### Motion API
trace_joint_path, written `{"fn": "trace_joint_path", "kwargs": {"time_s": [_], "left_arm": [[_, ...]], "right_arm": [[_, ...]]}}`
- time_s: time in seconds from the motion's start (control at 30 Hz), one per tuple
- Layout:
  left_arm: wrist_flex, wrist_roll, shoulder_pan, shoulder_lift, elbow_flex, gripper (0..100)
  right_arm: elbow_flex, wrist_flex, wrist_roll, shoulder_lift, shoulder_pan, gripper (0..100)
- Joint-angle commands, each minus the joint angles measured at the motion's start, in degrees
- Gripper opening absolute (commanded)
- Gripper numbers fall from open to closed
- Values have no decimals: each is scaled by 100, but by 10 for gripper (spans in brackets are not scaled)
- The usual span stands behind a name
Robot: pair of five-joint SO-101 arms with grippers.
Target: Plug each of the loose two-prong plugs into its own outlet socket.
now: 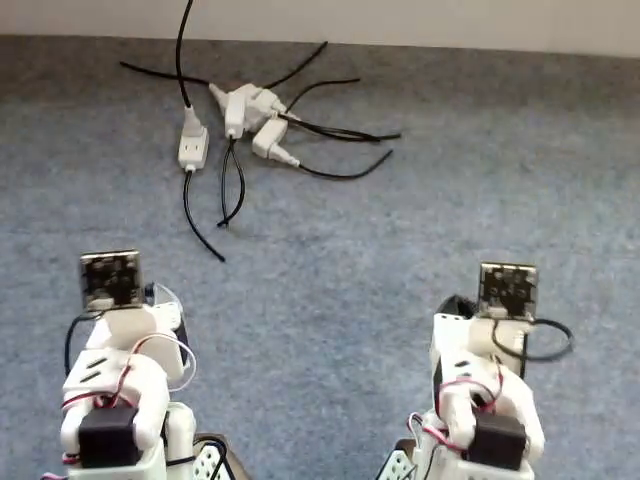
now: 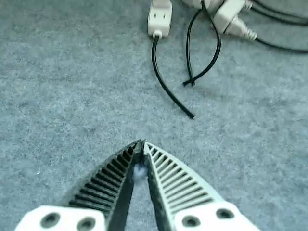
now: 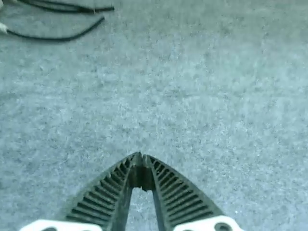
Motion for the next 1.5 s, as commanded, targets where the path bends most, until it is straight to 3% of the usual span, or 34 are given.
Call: {"fn": "trace_joint_path", "kwargs": {"time_s": [0.0,0.17,0.3,0.4,0.57,0.8,0.93,1.0,1.1,1.2,1.3,1.47], "left_arm": [[-246,-211,-75,31,497,6],[-782,-202,-57,31,1279,6],[-475,-220,-40,40,1560,6],[-264,-747,-40,40,1754,6],[123,-2057,-57,57,1895,6],[123,-2084,-435,66,1895,6],[123,-1960,-532,57,1895,6],[123,-1284,-532,48,1895,6],[123,-176,-567,48,1895,6],[114,-79,-567,57,1895,6],[97,-79,-541,66,1895,6],[97,-62,-549,66,1895,6]], "right_arm": [[927,-558,-44,-48,31,7],[1833,-699,-44,-40,31,7],[2079,-567,-44,-40,31,7],[2149,75,-35,-40,31,7],[2149,40,-35,-40,57,7],[2149,48,-44,-40,31,7],[2149,48,-35,-31,-145,7],[2149,48,-9,-31,-312,7],[2149,75,747,-31,-505,7],[2149,127,1275,-31,-541,7],[2149,119,1108,-31,-523,7],[2149,40,220,-31,-523,7]]}}
